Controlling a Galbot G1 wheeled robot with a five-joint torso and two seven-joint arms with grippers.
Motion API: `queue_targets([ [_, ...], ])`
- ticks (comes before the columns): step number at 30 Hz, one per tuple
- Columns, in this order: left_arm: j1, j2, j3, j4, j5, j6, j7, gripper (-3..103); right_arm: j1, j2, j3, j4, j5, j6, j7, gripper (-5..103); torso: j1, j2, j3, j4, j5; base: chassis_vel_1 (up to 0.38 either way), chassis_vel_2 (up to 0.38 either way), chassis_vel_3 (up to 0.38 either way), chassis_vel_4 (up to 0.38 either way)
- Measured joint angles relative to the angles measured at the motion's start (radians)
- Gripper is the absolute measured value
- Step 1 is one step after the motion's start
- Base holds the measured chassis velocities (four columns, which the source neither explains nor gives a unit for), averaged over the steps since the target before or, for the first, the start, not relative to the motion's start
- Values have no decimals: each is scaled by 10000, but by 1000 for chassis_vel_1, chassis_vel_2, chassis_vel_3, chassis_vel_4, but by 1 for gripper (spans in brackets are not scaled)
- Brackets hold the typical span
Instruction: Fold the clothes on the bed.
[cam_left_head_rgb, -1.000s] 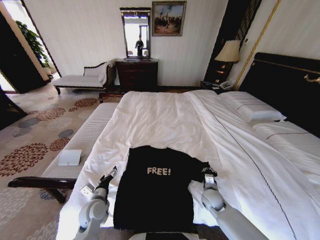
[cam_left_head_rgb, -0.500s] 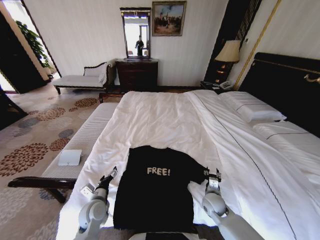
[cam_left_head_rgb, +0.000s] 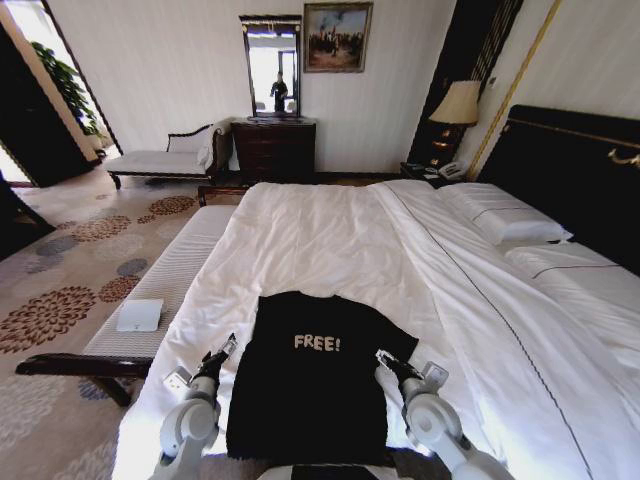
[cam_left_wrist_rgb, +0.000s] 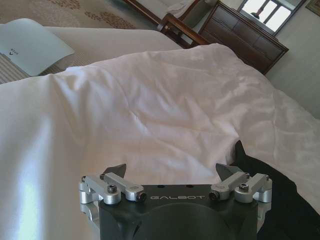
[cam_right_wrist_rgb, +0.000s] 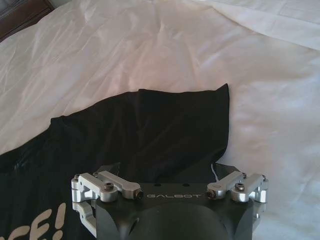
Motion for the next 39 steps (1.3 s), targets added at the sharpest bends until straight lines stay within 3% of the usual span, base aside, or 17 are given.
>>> queue_targets([
  [15, -57, 39, 19, 59, -22, -14, 7, 100, -231, 623, 496, -245, 225, 110, -33, 101, 0, 0, 0, 0, 1, 0, 0, 0, 0],
  [21, -78, 17, 40, 92, -5, -14, 3, 100, -348, 661, 609, -258, 354, 175, -66, 83, 0, 0, 0, 0, 0, 0, 0, 0, 0],
  [35, -130, -37, 103, 182, 80, -16, -9, 100, -597, 685, 557, -158, 85, 202, -86, 28, 0, 0, 0, -1, 1, 0, 0, 0, 0],
  [36, -130, -37, 103, 182, 80, -16, -9, 100, -597, 685, 557, -158, 85, 202, -86, 28, 0, 0, 0, -1, 1, 0, 0, 0, 0],
  [39, -138, -43, 105, 220, 85, -28, -9, 100, -709, 700, 545, -135, -49, 203, -82, 13, 0, 0, 0, -1, 1, 0, 0, 0, 0],
])
